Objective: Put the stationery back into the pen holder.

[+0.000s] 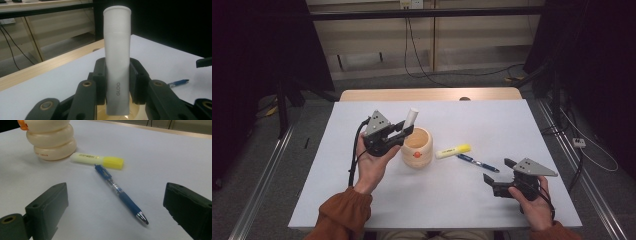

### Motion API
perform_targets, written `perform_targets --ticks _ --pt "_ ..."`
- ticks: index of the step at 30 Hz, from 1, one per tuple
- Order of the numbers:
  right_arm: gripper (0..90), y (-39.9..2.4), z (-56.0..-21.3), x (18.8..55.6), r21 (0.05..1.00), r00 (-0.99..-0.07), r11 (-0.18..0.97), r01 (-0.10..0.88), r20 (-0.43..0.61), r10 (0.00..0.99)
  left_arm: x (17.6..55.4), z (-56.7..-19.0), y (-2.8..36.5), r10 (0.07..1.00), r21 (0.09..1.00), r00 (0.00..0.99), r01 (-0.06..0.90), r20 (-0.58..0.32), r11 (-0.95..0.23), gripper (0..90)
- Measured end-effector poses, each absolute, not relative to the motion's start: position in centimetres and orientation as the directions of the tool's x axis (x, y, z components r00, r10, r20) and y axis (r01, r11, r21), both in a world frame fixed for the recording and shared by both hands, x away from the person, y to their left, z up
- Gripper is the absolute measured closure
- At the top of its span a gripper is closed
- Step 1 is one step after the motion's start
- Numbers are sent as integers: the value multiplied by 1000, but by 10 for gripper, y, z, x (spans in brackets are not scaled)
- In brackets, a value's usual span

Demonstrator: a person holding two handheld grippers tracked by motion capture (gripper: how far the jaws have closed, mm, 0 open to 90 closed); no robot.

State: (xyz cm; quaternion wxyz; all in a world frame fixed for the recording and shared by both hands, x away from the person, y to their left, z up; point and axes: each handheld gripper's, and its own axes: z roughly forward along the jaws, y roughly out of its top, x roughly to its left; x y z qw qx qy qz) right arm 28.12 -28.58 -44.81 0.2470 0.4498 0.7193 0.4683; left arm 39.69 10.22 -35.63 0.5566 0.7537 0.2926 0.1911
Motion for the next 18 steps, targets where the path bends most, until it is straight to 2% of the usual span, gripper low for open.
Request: perform_targets --ticks 18 --pt "53 -285 -448 280 896 -485 160 415 69 872 405 -379 88 643 940 764 255 -52 -227 710"
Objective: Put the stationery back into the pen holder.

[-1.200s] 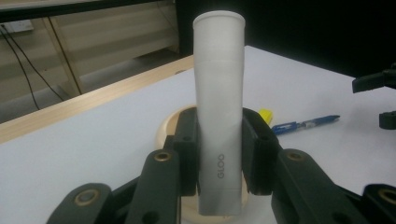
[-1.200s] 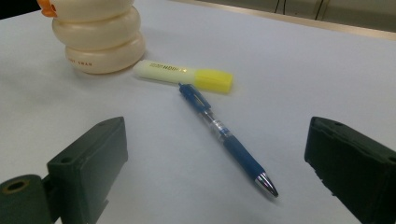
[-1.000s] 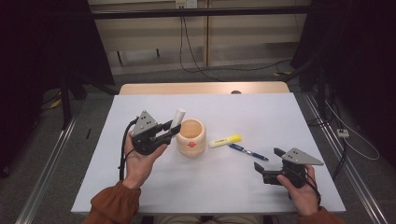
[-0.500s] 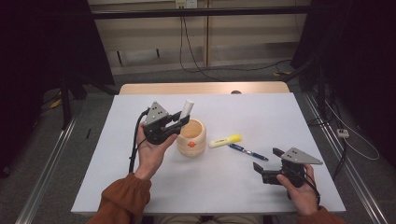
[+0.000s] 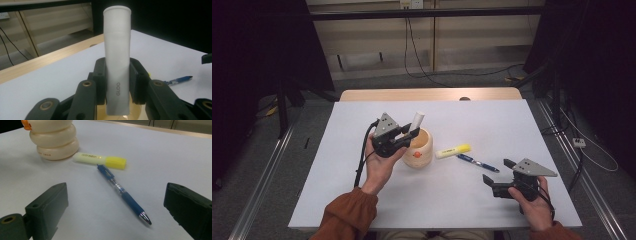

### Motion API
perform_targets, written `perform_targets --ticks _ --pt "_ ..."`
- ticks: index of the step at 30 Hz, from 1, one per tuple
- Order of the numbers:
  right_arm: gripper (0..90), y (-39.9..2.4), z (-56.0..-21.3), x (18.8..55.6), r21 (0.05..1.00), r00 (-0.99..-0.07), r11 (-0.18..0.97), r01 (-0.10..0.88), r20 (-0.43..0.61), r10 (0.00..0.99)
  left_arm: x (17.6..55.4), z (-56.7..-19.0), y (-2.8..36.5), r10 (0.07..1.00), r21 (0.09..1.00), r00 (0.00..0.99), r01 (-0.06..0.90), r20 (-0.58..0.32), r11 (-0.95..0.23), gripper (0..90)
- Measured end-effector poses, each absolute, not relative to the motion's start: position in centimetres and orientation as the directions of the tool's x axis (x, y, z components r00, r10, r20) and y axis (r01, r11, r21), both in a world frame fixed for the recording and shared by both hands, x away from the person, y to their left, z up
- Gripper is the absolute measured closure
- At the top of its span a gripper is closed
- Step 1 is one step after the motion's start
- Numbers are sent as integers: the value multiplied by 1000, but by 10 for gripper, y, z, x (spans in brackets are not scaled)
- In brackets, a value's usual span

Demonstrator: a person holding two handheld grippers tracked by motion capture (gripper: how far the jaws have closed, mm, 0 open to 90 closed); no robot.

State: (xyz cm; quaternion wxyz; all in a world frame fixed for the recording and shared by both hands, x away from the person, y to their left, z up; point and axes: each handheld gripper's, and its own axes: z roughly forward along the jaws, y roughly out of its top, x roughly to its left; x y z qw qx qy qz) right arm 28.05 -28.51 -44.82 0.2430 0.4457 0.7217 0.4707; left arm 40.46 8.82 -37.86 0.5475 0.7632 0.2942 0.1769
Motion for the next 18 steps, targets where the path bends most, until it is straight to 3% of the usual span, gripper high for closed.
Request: perform_targets --ticks 18 --pt "52 -284 -448 280 897 -492 162 412 69 868 414 -410 81 653 913 755 308 -63 -268 708"
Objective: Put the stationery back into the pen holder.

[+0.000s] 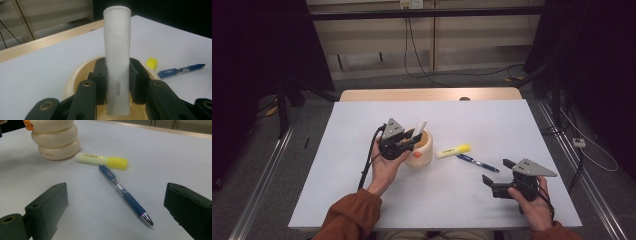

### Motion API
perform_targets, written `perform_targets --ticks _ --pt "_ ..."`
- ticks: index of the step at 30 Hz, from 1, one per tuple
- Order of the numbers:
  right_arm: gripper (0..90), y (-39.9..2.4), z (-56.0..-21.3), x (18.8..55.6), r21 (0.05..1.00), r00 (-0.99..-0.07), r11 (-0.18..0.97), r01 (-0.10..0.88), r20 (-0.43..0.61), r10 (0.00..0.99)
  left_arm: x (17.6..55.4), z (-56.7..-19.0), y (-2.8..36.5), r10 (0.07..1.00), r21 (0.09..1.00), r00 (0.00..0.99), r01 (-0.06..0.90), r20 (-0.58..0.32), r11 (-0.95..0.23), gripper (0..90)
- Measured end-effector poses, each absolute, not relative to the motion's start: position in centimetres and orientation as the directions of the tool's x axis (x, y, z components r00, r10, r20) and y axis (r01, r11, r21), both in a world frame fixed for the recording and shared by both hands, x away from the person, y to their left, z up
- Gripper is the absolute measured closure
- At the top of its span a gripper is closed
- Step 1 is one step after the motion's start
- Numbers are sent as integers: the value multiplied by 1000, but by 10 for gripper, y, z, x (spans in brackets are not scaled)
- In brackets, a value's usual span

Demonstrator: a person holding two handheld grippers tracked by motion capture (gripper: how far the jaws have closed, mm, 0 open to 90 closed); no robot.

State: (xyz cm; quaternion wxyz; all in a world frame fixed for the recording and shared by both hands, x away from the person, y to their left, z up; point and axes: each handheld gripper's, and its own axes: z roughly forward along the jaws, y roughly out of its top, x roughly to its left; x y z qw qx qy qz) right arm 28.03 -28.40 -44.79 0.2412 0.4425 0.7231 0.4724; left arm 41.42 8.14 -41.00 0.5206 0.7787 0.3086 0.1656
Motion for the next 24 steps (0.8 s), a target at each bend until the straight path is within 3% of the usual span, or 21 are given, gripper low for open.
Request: perform_targets --ticks 5,10,14,24 --pt "52 -284 -448 280 896 -494 164 413 70 866 414 -413 81 646 908 761 314 -66 -277 698" --pt "50 -284 -448 280 895 -496 162 416 74 865 410 -406 83 664 916 744 317 -78 -247 435" --pt "50 -283 -448 281 894 -500 164 417 75 863 408 -399 86 682 927 728 299 -68 -227 335" --pt "49 -283 -448 281 894 -504 167 416 74 860 412 -394 96 706 929 702 315 -90 -194 244"
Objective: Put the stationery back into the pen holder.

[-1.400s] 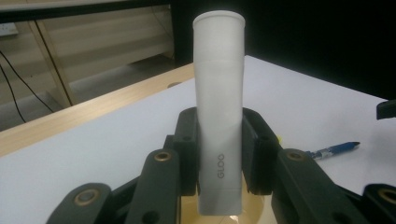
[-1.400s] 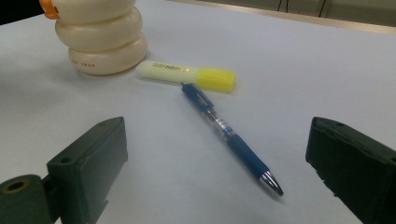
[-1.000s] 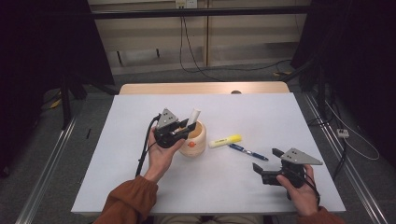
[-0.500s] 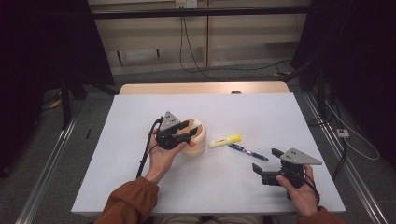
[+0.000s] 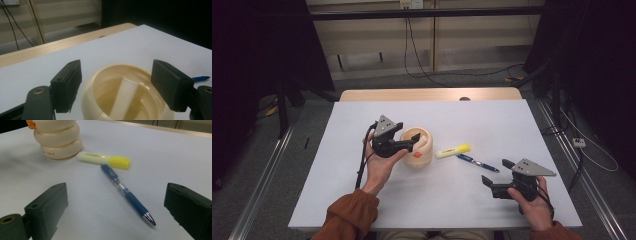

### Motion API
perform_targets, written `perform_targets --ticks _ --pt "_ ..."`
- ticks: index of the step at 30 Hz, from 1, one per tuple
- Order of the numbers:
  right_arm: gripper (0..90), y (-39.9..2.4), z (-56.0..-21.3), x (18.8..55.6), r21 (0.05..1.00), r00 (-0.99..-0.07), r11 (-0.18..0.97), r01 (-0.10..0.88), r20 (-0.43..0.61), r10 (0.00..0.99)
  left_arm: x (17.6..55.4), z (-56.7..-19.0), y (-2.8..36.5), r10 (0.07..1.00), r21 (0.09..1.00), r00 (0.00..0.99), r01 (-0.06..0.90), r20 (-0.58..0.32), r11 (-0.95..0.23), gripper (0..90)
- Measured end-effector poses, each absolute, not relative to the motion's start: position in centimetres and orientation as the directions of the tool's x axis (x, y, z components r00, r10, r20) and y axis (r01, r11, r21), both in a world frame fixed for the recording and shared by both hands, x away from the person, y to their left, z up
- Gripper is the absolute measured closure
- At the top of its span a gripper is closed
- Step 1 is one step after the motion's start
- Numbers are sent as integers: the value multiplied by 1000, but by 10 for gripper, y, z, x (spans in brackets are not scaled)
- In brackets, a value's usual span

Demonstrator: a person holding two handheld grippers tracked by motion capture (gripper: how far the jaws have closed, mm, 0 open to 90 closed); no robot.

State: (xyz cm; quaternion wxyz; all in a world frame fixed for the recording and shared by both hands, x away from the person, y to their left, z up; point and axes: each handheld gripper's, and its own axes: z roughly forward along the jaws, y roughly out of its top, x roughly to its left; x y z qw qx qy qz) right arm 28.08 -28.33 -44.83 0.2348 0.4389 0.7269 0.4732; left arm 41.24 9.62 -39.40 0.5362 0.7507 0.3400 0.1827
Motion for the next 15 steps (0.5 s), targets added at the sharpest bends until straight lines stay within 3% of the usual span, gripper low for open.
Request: perform_targets --ticks 15 --pt "49 -283 -449 282 887 -511 176 427 76 856 400 -384 120 702 910 708 341 -84 -235 97"
